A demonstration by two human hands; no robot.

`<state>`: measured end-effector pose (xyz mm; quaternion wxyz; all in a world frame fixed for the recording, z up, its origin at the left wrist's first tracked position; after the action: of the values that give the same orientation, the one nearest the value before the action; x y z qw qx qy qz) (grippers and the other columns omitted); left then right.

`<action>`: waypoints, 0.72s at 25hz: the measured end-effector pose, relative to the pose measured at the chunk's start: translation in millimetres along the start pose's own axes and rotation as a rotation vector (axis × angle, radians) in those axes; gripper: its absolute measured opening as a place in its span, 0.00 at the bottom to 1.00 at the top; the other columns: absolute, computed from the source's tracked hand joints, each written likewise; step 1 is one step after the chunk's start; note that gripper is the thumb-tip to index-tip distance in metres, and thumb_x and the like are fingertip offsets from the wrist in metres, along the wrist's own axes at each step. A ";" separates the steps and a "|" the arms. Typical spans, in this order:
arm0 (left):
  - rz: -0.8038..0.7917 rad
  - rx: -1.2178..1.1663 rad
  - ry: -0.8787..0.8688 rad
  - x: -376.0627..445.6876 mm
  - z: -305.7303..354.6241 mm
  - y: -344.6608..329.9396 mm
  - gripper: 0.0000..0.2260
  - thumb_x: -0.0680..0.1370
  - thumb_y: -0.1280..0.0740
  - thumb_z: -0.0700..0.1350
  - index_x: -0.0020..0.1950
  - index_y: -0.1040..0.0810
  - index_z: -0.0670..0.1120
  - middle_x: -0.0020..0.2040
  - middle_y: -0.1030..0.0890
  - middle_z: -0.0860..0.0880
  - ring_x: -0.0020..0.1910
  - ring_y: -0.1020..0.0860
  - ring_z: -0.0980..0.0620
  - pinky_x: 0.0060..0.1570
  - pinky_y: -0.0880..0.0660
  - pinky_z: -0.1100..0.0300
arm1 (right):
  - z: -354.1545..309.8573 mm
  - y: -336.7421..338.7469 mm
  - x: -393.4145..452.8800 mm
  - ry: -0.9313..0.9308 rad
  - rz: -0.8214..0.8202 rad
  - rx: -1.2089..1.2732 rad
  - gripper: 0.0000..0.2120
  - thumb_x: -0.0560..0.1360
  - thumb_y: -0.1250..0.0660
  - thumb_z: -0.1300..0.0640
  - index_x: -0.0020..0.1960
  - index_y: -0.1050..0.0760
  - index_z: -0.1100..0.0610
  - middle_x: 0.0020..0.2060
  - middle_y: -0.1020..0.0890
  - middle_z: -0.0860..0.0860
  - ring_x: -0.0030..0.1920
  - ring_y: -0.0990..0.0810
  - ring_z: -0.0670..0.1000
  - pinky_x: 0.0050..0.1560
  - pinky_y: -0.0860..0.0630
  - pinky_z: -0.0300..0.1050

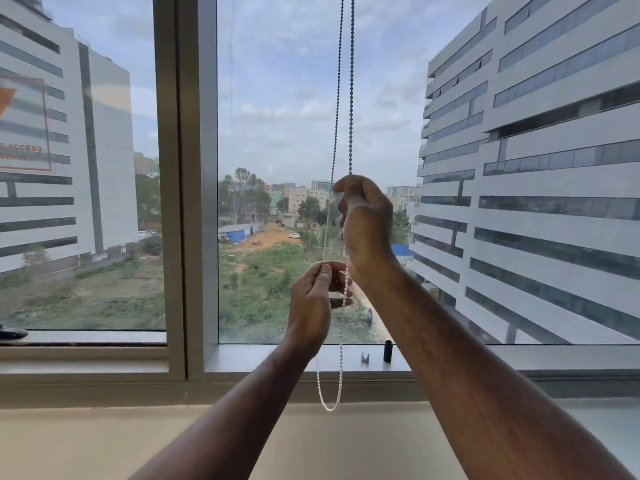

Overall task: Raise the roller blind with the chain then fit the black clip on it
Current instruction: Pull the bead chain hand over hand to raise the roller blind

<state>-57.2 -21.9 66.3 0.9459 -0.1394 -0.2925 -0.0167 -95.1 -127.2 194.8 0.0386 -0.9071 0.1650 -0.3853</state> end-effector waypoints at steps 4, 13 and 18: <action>0.032 -0.015 -0.059 24.7 37.3 0.5 0.16 0.86 0.43 0.40 0.50 0.16 0.45 0.43 0.16 0.46 0.38 0.17 0.57 0.38 0.19 0.61 | 34.9 4.4 -33.8 -0.043 -0.031 0.045 0.16 0.84 0.39 0.58 0.41 0.21 0.51 0.28 0.22 0.40 0.29 0.25 0.39 0.29 0.28 0.33; -0.034 -0.075 -0.092 72.7 112.8 -27.9 0.14 0.87 0.43 0.43 0.63 0.20 0.39 0.53 0.14 0.43 0.44 0.14 0.49 0.43 0.16 0.55 | 88.6 19.0 -95.8 -0.147 -0.065 0.041 0.14 0.85 0.40 0.60 0.45 0.20 0.59 0.32 0.32 0.52 0.30 0.36 0.44 0.31 0.36 0.37; -0.005 -0.127 -0.071 79.2 118.9 -34.5 0.13 0.87 0.40 0.43 0.64 0.19 0.39 0.47 0.15 0.46 0.32 0.19 0.57 0.32 0.22 0.63 | 99.7 20.4 -109.8 -0.173 -0.083 0.044 0.13 0.85 0.41 0.62 0.46 0.22 0.63 0.35 0.32 0.57 0.33 0.35 0.48 0.34 0.36 0.41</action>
<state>-60.8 -18.5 213.2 0.9240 -0.1990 -0.3248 -0.0324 -100.8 -116.1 45.6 0.0565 -0.9420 0.1149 -0.3102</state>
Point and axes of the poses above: each hand's wrist, its own x-axis towards the middle knuckle, its own y-axis out of the back of the hand, z = x × y, the point moved 10 cm from there along x, towards the middle knuckle
